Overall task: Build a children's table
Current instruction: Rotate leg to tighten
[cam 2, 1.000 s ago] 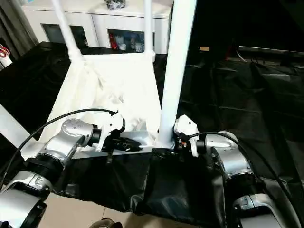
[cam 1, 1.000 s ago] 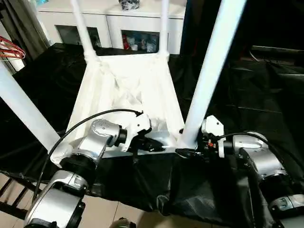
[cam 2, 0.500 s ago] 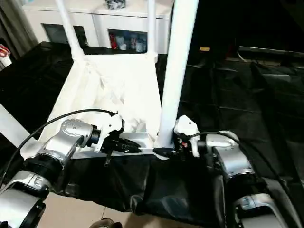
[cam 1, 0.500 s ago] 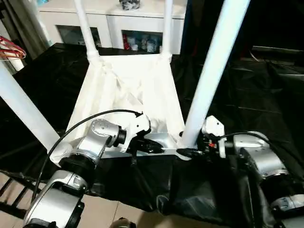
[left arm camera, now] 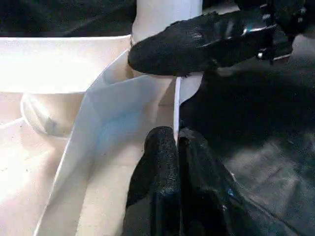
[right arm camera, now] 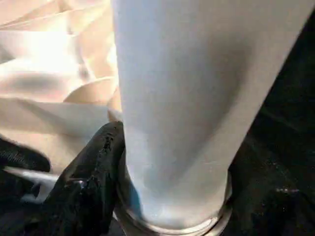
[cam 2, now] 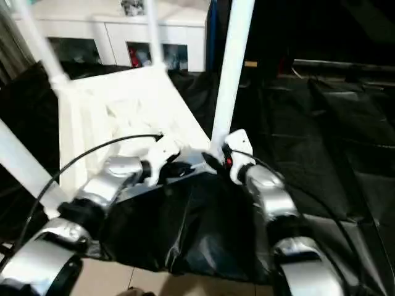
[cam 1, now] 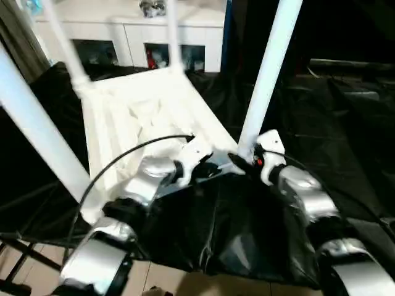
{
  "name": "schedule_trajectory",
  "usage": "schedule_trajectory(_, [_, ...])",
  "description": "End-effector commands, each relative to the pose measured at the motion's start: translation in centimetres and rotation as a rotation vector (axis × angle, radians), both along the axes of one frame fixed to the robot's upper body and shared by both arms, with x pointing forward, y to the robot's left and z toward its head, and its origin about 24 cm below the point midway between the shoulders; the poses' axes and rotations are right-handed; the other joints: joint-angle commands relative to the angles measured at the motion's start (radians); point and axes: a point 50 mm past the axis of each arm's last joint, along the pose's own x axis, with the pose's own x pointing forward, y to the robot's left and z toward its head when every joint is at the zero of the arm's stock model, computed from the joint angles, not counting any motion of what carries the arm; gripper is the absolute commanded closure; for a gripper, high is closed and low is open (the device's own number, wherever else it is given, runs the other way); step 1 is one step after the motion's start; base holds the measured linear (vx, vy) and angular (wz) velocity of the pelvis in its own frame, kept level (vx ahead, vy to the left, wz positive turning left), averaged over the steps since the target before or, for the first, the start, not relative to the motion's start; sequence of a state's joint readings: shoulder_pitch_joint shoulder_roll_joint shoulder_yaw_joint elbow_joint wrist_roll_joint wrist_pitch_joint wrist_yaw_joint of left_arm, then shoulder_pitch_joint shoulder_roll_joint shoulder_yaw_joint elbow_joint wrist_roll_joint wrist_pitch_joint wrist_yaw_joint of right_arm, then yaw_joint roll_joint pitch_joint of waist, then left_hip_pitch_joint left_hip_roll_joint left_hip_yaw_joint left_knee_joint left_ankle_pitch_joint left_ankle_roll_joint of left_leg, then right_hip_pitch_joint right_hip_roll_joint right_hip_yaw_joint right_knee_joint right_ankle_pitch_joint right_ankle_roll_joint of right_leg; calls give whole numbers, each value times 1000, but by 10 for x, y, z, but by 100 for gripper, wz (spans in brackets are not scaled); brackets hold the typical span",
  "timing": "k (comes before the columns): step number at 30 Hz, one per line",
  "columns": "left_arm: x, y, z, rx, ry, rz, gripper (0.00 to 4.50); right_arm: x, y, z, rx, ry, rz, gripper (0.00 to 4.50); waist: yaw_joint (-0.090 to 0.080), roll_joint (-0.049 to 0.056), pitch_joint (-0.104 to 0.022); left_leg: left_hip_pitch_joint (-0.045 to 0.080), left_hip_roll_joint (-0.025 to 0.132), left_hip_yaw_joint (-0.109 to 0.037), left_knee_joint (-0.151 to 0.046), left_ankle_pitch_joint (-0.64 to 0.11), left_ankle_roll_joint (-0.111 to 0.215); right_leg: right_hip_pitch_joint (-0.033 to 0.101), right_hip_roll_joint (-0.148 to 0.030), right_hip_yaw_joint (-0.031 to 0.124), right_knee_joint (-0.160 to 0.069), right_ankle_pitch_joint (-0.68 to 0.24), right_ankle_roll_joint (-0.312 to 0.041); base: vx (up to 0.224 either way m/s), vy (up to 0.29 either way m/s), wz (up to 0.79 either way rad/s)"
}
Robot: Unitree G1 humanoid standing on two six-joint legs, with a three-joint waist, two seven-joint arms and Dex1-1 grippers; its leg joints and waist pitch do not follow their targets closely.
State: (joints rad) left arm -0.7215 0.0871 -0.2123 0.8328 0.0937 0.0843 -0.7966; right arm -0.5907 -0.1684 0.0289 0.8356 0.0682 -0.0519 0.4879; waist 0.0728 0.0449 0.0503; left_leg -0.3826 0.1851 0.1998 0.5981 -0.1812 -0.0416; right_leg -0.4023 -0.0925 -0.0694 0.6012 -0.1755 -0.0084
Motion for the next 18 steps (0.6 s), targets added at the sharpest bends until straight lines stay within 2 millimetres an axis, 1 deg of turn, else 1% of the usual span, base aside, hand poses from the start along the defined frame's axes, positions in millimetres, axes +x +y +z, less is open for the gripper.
schedule_trajectory(1, [1, -28, 15, -55, -46, -47, 450, -9, 27, -15, -12, 53, 101, 126, 2, -13, -65, 18, 43, -26, -76, -251, 47, 42, -64, 39, -85, -293, -210, 0, 0, 0])
schedule_trajectory(2, [1, -28, 16, -58, -45, -51, 450, -9, 28, -13, 9, 51, 110, 112, 2, -13, -65, 17, 43, -26, -76, -250, 50, 43, -64, 39, -84, -287, -212, 0, 0, 0])
schedule_trajectory(4, [1, -29, 16, -58, -48, -56, 450, -9, 27, -11, 32, 50, 120, 109, 4, -13, -67, 16, 44, -26, -75, -234, 59, 45, -63, 39, -79, -249, -221, 0, 0, 0])
schedule_trajectory(5, [1, -28, 16, -56, -50, -57, 450, -8, 26, -10, 36, 51, 121, 91, 4, -12, -68, 16, 45, -26, -75, -227, 62, 45, -63, 39, -78, -235, -225, 0, 0, 0])
schedule_trajectory(6, [0, -26, 16, -54, -48, -70, 450, -7, 21, -8, 37, 50, 124, 78, 4, -12, -69, 15, 45, -25, -74, -216, 68, 46, -63, 39, -75, -211, -232, 0, 0, 0])
schedule_trajectory(7, [0, -25, 15, -52, -45, -79, 450, -7, 18, -7, 35, 49, 125, 69, 5, -14, -69, 14, 44, -24, -72, -207, 75, 48, -63, 39, -73, -191, -238, 0, 0, 0])
schedule_trajectory(9, [-2, -21, 15, -62, -29, -115, 450, -7, 8, -6, 7, 50, 153, 56, 7, -11, -69, 13, 45, -24, -71, -199, 83, 49, -63, 38, -71, -177, -245, 0, 0, 0])
schedule_trajectory(10, [-3, -19, 15, -68, -21, -132, 450, -8, 4, -6, -9, 50, 169, 56, 10, -13, -70, 14, 45, -23, -69, -198, 86, 50, -63, 37, -71, -175, -248, 0, 0, 0])
schedule_trajectory(12, [-7, -13, 15, -90, 7, -189, 450, -14, -6, -5, -29, 48, 276, 56, 16, -11, -70, 14, 46, -21, -68, -190, 93, 50, -63, 38, -69, -167, -254, 0, 0, 0])
schedule_trajectory(13, [-7, -13, 15, -92, 9, -192, 450, -14, -6, -4, -29, 48, 284, 56, 20, -13, -70, 13, 47, -20, -67, -186, 99, 50, -63, 37, -67, -157, -257, 0, 0, 0])
schedule_trajectory(14, [-10, -8, 16, -97, 25, -230, 450, -20, -10, -2, -24, 48, 371, 56, 21, -13, -70, 12, 48, -20, -67, -186, 102, 51, -63, 37, -67, -153, -260, 0, 0, 0])
schedule_trajectory(15, [-10, -7, 16, -96, 27, -239, 450, -21, -11, -1, -24, 45, 391, 56, 26, -13, -70, 15, 50, -19, -66, -189, 109, 49, -63, 38, -67, -150, -262, 0, 0, 0])
schedule_trajectory(16, [-12, -2, 16, -93, 34, -274, 450, -26, -14, 1, -22, 40, 456, 56, 29, -10, -69, 14, 51, -20, -67, -190, 111, 49, -64, 38, -66, -153, -263, 0, 0, 0])
schedule_trajectory(17, [-12, -1, 16, -90, 38, -283, 450, -28, -15, 2, -22, 41, 479, 56, 31, -12, -69, 14, 51, -20, -67, -191, 112, 50, -63, 38, -68, -158, -260, 0, 0, 0])
schedule_trajectory(18, [-14, 5, 16, -81, 48, -313, 450, -33, -18, 3, -25, 46, 544, 56, 33, -10, -69, 14, 52, -21, -68, -192, 111, 50, -63, 37, -67, -159, -261, 0, 0, 0])
